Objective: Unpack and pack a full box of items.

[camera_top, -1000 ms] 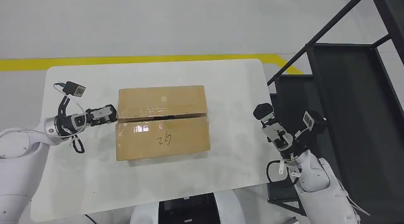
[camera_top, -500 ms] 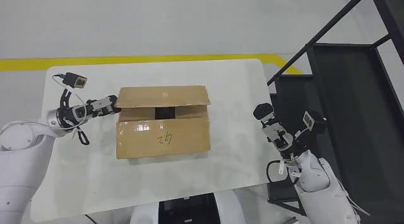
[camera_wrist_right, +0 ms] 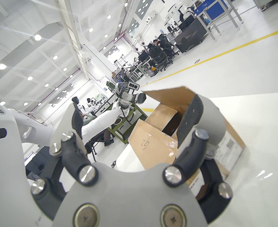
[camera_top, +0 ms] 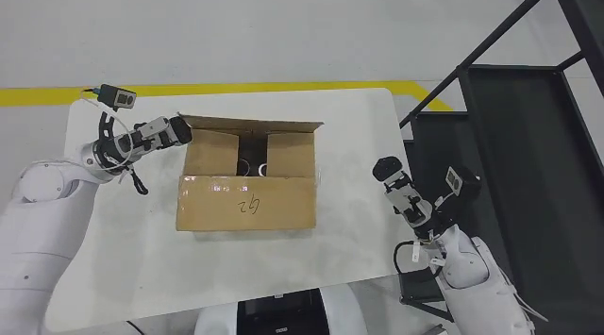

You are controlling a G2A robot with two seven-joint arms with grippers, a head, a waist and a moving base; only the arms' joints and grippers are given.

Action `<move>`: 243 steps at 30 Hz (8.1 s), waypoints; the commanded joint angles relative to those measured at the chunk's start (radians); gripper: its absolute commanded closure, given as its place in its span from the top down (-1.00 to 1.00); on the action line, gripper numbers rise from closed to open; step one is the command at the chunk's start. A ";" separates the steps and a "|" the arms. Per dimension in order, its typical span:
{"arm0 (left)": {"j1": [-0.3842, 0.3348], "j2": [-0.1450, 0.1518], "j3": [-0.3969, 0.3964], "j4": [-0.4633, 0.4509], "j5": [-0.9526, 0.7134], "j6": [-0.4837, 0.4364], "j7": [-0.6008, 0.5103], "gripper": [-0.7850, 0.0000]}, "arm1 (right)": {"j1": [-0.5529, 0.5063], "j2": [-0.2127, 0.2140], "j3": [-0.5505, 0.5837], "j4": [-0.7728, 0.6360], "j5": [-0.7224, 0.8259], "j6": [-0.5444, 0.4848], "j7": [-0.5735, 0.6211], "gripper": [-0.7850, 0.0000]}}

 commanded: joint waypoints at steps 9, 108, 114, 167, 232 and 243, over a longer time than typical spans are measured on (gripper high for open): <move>-0.119 -0.051 0.091 0.109 -0.025 -0.039 0.039 1.00 | 0.040 0.006 -0.150 0.033 0.101 0.038 0.129 1.00; 0.153 0.117 -0.176 -0.090 0.000 0.030 -0.030 1.00 | 0.438 0.086 -0.304 0.401 0.225 0.054 0.486 1.00; 0.187 0.117 -0.193 -0.146 -0.012 0.046 -0.046 1.00 | 0.429 0.083 -0.342 0.369 0.239 0.059 0.464 1.00; 0.210 0.083 -0.192 -0.155 0.008 0.086 -0.085 1.00 | 0.491 0.213 -0.429 0.364 0.346 0.109 0.448 1.00; 0.270 0.068 -0.264 -0.197 0.035 0.109 -0.109 1.00 | 0.321 0.376 -0.643 0.187 0.319 0.142 0.629 1.00; 0.275 0.066 -0.276 -0.198 0.034 0.114 -0.113 1.00 | 0.345 0.353 -0.676 0.253 0.220 0.169 0.507 1.00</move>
